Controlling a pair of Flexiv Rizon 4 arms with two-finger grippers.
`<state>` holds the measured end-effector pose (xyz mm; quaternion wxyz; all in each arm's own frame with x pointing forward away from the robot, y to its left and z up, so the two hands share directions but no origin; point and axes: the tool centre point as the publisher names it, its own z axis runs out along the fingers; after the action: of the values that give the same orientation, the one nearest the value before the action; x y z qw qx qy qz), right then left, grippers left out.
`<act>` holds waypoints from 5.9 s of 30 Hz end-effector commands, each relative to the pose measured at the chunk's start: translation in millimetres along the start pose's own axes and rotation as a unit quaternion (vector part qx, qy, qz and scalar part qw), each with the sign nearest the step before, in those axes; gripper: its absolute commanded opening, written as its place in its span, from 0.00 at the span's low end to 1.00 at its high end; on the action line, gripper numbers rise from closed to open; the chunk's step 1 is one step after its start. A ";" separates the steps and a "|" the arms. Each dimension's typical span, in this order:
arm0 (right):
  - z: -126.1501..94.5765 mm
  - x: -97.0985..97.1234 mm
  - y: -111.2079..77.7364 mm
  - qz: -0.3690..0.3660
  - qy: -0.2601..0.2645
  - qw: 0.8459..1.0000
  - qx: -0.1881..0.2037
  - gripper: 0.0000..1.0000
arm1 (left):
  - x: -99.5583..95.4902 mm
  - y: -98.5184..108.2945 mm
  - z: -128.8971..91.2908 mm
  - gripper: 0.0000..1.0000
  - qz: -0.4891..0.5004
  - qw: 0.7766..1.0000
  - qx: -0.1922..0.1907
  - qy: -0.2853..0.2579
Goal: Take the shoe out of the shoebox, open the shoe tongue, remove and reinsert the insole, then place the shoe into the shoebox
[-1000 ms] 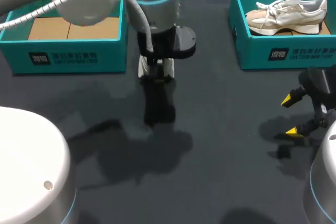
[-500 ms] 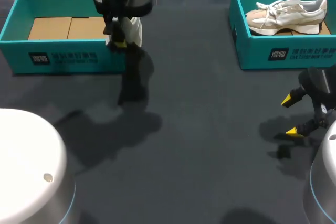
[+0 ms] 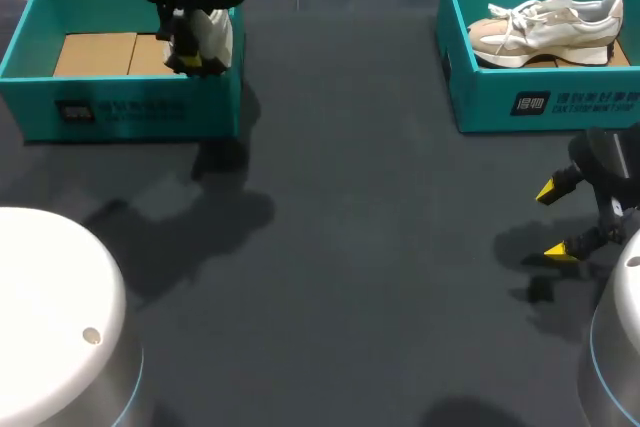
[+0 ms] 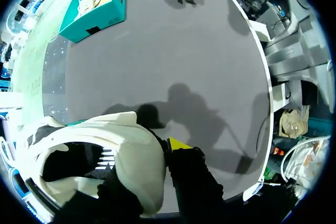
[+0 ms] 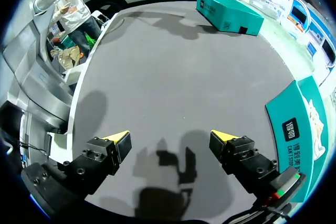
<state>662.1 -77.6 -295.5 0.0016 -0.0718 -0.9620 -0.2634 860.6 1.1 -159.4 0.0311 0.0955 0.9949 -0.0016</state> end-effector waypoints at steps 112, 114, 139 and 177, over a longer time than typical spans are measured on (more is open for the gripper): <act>-0.1 1.7 0.0 0.000 -0.001 1.000 0.001 1.00 | -138.5 341.0 47.7 0.00 0.603 0.789 -0.051 0.103; -0.1 1.7 0.0 0.000 -0.001 1.000 0.001 1.00 | -140.8 344.0 52.1 0.00 0.624 0.771 -0.065 0.110; -0.1 1.7 0.0 0.000 -0.001 1.000 0.001 1.00 | -140.9 341.1 90.1 0.00 0.675 0.724 -0.072 0.123; -0.1 1.7 0.0 0.000 -0.001 1.000 0.001 1.00 | -122.6 312.8 174.0 0.00 0.672 0.720 -0.056 0.164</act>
<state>662.1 -77.6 -295.5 0.0016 -0.0717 -0.9620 -0.2634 1047.7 286.4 -319.7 -0.1310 0.7364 0.6578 0.0892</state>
